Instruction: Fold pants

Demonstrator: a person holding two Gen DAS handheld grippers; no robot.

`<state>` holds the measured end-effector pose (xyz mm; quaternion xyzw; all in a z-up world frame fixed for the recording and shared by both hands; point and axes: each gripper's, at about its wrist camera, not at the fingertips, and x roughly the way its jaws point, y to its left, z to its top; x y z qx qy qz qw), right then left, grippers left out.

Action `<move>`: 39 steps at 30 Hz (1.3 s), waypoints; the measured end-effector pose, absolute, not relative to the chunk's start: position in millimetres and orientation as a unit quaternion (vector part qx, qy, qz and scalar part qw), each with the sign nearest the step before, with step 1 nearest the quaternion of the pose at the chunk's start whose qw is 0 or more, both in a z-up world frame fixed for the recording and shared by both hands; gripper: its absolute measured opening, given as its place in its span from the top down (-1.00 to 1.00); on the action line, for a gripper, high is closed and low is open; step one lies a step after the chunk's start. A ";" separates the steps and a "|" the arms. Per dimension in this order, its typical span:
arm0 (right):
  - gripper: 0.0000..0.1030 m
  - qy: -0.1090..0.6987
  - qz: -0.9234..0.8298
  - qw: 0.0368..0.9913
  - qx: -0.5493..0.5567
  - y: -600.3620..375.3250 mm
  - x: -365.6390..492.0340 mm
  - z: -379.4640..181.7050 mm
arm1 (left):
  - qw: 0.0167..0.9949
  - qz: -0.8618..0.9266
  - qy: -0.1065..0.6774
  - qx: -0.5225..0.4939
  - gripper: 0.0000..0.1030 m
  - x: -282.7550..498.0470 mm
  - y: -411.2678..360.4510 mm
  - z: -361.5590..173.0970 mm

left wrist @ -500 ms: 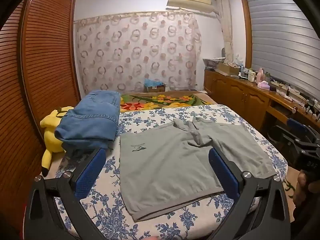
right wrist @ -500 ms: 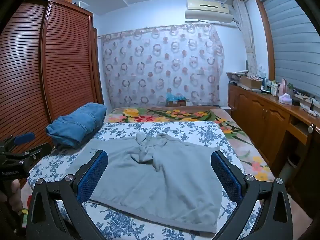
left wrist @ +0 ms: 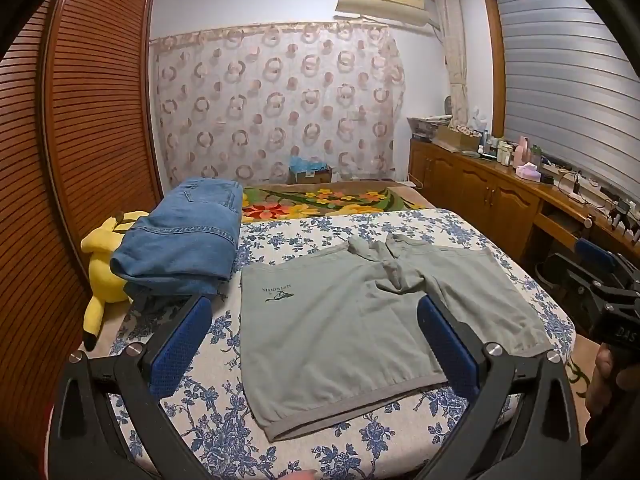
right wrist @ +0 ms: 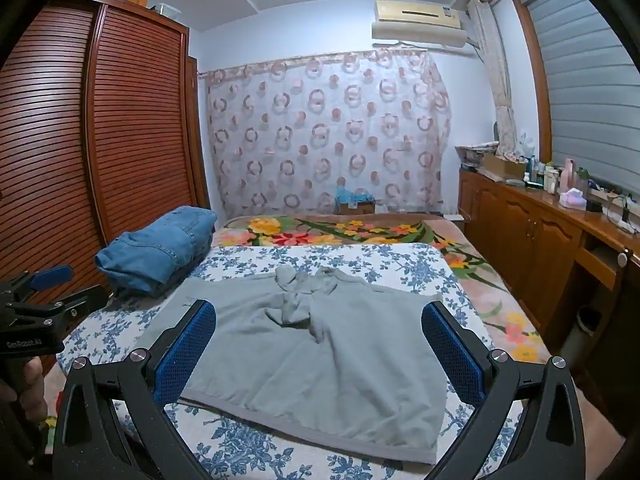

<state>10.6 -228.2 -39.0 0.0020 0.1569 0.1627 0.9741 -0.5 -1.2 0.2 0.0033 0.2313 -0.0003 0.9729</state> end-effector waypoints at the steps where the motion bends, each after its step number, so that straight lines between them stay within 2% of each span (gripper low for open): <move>1: -1.00 0.157 0.163 0.974 0.002 -227.1 10.7 -39.2 | 0.973 -0.001 0.231 0.003 -0.99 -0.7 -1.6 0.3; 39: -1.00 0.157 0.169 0.973 0.005 -234.5 6.6 -39.5 | 0.973 0.001 0.230 0.002 -0.99 -0.6 -0.4 0.3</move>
